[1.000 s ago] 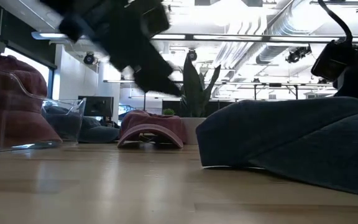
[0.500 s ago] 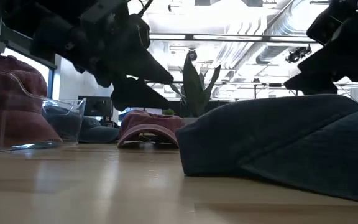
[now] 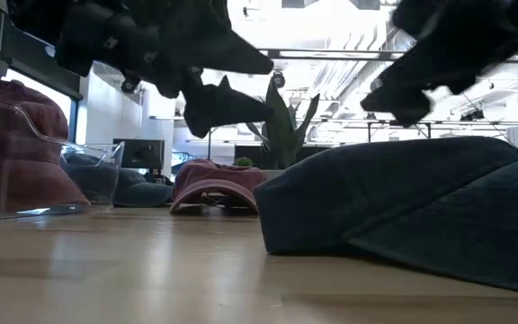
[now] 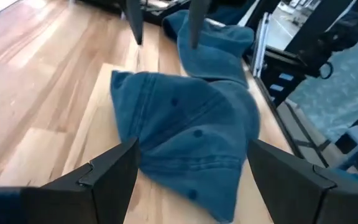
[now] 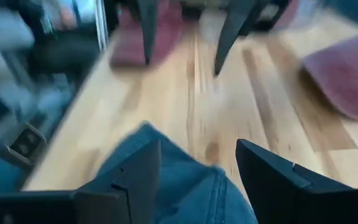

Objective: Pick & Place hat
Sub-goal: Put the middle blue cap into the right transparent bin

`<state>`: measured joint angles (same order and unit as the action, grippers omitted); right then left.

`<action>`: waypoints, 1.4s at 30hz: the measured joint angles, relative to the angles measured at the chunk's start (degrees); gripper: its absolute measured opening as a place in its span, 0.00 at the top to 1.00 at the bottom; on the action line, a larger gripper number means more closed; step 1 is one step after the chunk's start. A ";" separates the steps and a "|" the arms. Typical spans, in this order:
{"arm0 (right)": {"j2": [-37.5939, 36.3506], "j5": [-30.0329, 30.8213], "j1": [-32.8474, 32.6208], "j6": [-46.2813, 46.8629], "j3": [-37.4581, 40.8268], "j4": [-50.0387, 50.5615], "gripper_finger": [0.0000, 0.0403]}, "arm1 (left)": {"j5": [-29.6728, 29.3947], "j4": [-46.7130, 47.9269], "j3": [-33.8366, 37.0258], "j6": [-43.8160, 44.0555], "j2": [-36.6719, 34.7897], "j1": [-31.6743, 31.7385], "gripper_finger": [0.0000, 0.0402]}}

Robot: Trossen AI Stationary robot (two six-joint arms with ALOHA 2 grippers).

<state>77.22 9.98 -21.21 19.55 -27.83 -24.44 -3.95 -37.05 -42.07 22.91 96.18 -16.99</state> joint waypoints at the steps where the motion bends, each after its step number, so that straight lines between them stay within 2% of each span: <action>1: 1.55 -1.27 1.37 -0.78 -3.42 5.06 0.47 | -0.03 -0.04 -0.29 -0.05 0.00 -0.01 0.27; 4: 7.49 -5.31 5.45 -2.15 -12.94 20.78 0.43 | 0.92 -0.26 -0.52 0.01 0.35 -0.02 0.27; 7: 14.10 -12.83 9.02 -3.88 -20.80 32.15 0.40 | 1.06 0.87 -0.39 0.05 1.62 -0.01 0.27; 9: 17.91 -16.26 10.68 -4.77 -25.07 38.12 0.39 | 1.30 0.23 -0.42 0.05 1.93 -0.05 0.27; 13: 23.83 -18.35 12.17 -7.07 -31.09 47.18 0.39 | 2.48 0.37 -0.45 0.79 3.13 -0.05 0.27; 19: 26.76 -32.09 12.21 -10.91 -33.32 47.81 0.39 | 5.63 0.30 -0.41 1.36 3.56 0.04 0.27; 23: 26.52 -36.34 12.27 -10.77 -33.30 47.63 0.39 | 6.19 -0.43 -0.41 1.38 3.56 0.04 0.27; 26: 26.50 -36.56 12.00 -10.68 -33.30 47.94 0.40 | 6.19 -0.51 -0.41 1.38 3.56 0.05 0.27; 34: 26.60 -33.34 9.61 -13.16 -33.23 50.19 0.61 | 6.17 -0.62 -0.41 1.93 3.56 0.06 0.27; 39: 26.65 -33.26 8.61 -15.64 -33.19 50.94 0.84 | 5.91 -0.84 -0.46 1.93 3.52 0.08 0.27; 42: 26.17 -31.11 8.65 -16.19 -33.19 51.59 0.97 | 5.91 -0.84 -0.45 1.91 3.52 0.08 0.27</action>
<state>103.39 -21.13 -12.56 3.36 -61.01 27.14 1.96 -37.89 -42.52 24.82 99.70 -16.91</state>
